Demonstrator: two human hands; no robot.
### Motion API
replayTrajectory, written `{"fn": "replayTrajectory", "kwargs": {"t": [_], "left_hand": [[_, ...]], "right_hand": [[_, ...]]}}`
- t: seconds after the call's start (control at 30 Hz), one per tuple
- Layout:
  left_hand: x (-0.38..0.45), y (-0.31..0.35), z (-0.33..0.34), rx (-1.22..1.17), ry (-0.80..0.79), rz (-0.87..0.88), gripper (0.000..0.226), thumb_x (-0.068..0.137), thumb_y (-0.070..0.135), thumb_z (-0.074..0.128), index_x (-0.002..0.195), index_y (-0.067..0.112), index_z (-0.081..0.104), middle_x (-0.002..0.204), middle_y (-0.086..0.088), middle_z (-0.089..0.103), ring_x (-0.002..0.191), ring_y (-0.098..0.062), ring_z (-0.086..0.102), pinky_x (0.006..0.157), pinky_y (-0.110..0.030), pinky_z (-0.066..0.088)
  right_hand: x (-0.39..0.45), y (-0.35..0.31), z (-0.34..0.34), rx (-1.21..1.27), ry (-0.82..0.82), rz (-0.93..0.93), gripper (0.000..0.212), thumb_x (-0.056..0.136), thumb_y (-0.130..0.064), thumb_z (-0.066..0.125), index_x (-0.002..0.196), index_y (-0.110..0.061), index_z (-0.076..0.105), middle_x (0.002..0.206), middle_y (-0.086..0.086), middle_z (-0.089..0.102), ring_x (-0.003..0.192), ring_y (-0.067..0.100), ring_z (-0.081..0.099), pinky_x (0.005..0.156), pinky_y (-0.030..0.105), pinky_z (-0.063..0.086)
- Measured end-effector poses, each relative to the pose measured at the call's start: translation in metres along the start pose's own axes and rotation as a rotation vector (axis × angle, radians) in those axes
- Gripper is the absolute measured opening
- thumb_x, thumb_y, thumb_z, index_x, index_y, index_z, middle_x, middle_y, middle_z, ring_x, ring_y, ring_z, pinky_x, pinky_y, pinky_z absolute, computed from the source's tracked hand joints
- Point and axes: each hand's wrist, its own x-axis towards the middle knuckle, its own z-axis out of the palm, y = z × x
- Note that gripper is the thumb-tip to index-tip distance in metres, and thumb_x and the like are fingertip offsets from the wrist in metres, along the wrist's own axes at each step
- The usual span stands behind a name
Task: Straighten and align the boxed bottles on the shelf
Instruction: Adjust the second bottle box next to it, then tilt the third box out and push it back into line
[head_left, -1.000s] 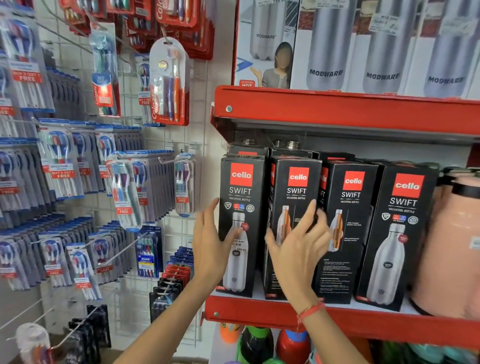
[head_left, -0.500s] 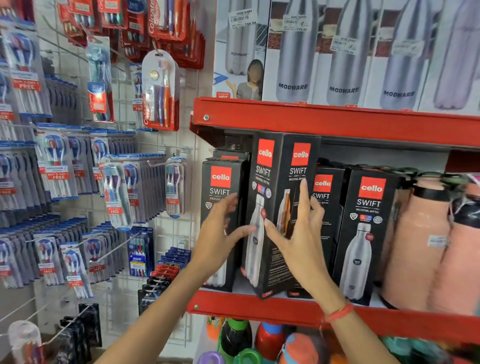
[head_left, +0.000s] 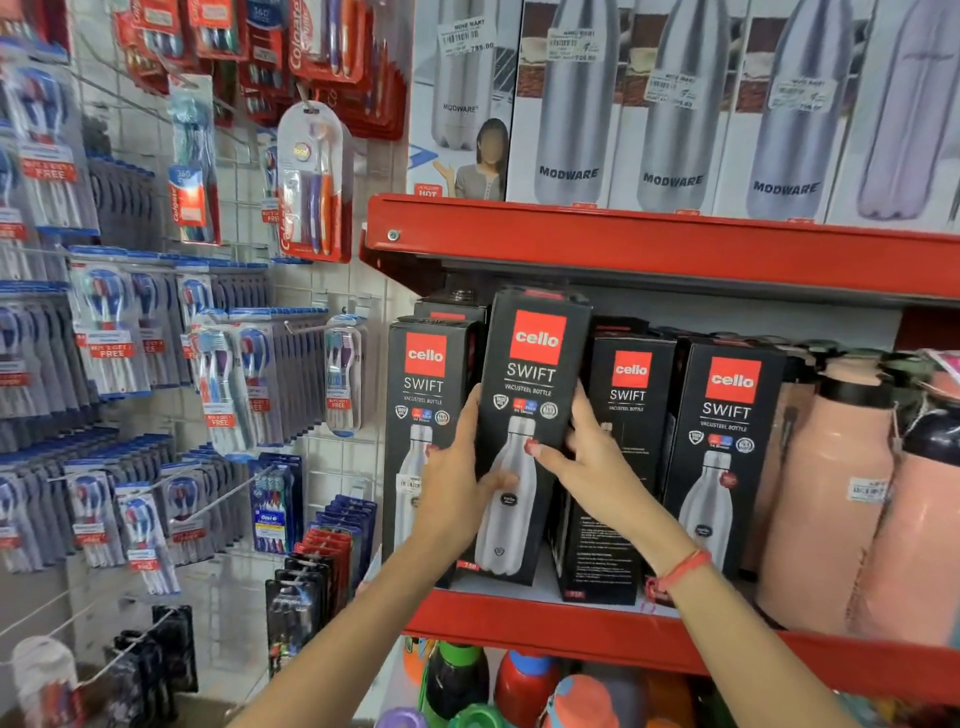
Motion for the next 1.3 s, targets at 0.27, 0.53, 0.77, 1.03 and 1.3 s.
{"fn": "replayTrajectory", "kwargs": {"t": [0.27,0.53,0.77,1.03,1.3], "left_hand": [[0.004,-0.016,0.028,0.098,-0.030,-0.139,0.098,0.082,0.006,0.069,0.152,0.028,0.004,0.073,-0.005,0.057,0.061,-0.020,0.052,0.065,-0.030,0.043],[0.001,-0.028,0.032,0.211,-0.022,-0.176,0.098,0.084,0.010,0.068,0.152,0.024,-0.001,0.077,-0.012,0.062,0.068,-0.028,0.058,0.064,-0.036,0.048],[-0.010,-0.009,0.030,0.376,0.166,0.136,0.073,0.093,0.008,0.056,0.152,0.015,0.015,0.156,-0.009,0.028,0.119,-0.027,0.055,0.084,-0.034,0.053],[-0.010,0.029,0.031,0.156,0.114,0.127,0.046,0.086,0.021,0.068,0.129,0.013,0.055,0.121,-0.006,0.062,0.100,-0.021,0.065,0.088,-0.040,0.054],[-0.006,0.044,0.046,-0.243,-0.402,-0.032,0.087,0.069,0.031,0.084,0.140,0.035,0.033,0.127,0.026,0.053,0.116,0.006,0.054,0.094,-0.014,0.044]], "right_hand": [[0.009,0.033,0.022,-0.186,0.171,0.005,0.088,0.092,-0.016,0.058,0.151,-0.026,-0.006,0.145,-0.008,0.046,0.125,-0.015,-0.005,0.106,0.020,-0.016],[-0.011,0.024,0.017,-0.450,0.794,-0.138,0.041,0.081,-0.019,0.068,0.121,-0.014,0.061,0.106,0.006,0.068,0.094,0.019,0.062,0.084,0.028,0.048],[-0.020,0.034,0.025,-0.600,0.704,0.333,0.106,0.073,-0.043,0.073,0.151,-0.015,0.008,0.140,0.027,0.033,0.115,0.041,0.039,0.087,0.050,0.044],[-0.041,0.028,-0.020,-0.414,0.651,0.097,0.105,0.077,-0.050,0.069,0.151,-0.030,-0.003,0.136,0.028,0.036,0.118,0.037,0.042,0.089,0.040,0.044],[-0.061,0.012,-0.086,-0.049,0.395,0.004,0.106,0.059,-0.068,0.075,0.139,-0.064,0.006,0.136,-0.024,0.038,0.128,0.000,0.039,0.102,0.031,0.035]]}}
